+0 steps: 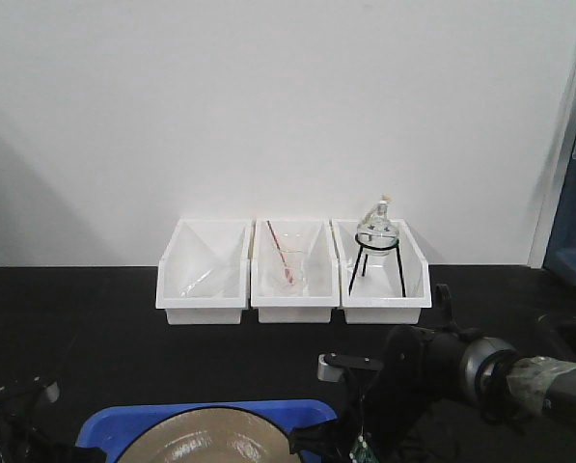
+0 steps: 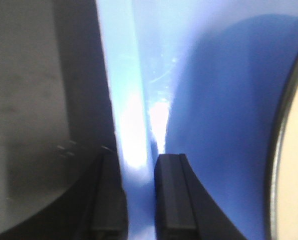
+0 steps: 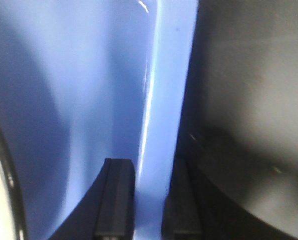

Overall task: Place disk in tray to left cabinet
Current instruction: 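Grasp opposite edges of the blue tray with both grippers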

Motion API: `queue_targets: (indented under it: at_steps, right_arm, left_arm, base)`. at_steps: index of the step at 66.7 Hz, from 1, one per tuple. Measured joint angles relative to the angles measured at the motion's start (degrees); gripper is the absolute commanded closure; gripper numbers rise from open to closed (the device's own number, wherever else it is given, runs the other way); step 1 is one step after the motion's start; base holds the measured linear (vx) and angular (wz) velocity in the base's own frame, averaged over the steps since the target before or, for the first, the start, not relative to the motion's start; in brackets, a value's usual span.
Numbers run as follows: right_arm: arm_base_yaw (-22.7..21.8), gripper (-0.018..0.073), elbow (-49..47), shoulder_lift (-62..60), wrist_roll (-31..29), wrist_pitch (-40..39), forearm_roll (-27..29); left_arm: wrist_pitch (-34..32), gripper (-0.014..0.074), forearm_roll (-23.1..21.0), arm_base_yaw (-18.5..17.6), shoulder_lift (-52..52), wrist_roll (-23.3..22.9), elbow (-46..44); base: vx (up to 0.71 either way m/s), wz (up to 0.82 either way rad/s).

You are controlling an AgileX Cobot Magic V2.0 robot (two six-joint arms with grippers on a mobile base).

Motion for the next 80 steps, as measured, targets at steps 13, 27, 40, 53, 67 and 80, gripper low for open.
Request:
queue_targets:
  at_steps: [13, 27, 40, 53, 67, 80]
  right_arm:
    - [-1.6, 0.0563, 0.9, -2.0, 0.2, 3.3, 0.9]
    - [-5.3, 0.0564, 0.9, -6.1, -0.2, 5.7, 5.7]
    - [-8.8, 0.0564, 0.9, -9.4, -0.7, 7.5, 9.8]
    - [-11.7, 0.0564, 0.7, -11.8, -1.3, 10.5, 13.7]
    - [-14.6, 0.0564, 0.5, -12.3, -2.0, 14.0, 18.8]
    - [-16.1, 0.0564, -2.8, -12.3, -2.8, 17.3, 20.8]
  left_arm:
    - [5.9, 0.0597, 0.7, 0.0, 0.0, -3.8, -3.3]
    - [10.7, 0.0597, 0.8, -0.1, -0.2, -7.9, -7.1]
    - [17.5, 0.0597, 0.7, -0.2, -0.2, -12.8, -12.8]
    - [23.2, 0.0597, 0.8, -0.3, -0.2, -18.1, -19.6]
    - [28.3, 0.0597, 1.0, -0.5, -0.2, -22.8, -23.4]
    - [30.5, 0.0597, 1.4, -0.5, -0.2, -27.6, -24.1]
  base:
    - [0.00, 0.00]
    - [0.00, 0.00]
    - [0.00, 0.00]
    - [0.00, 0.00]
    - [0.00, 0.00]
    - [0.00, 0.00]
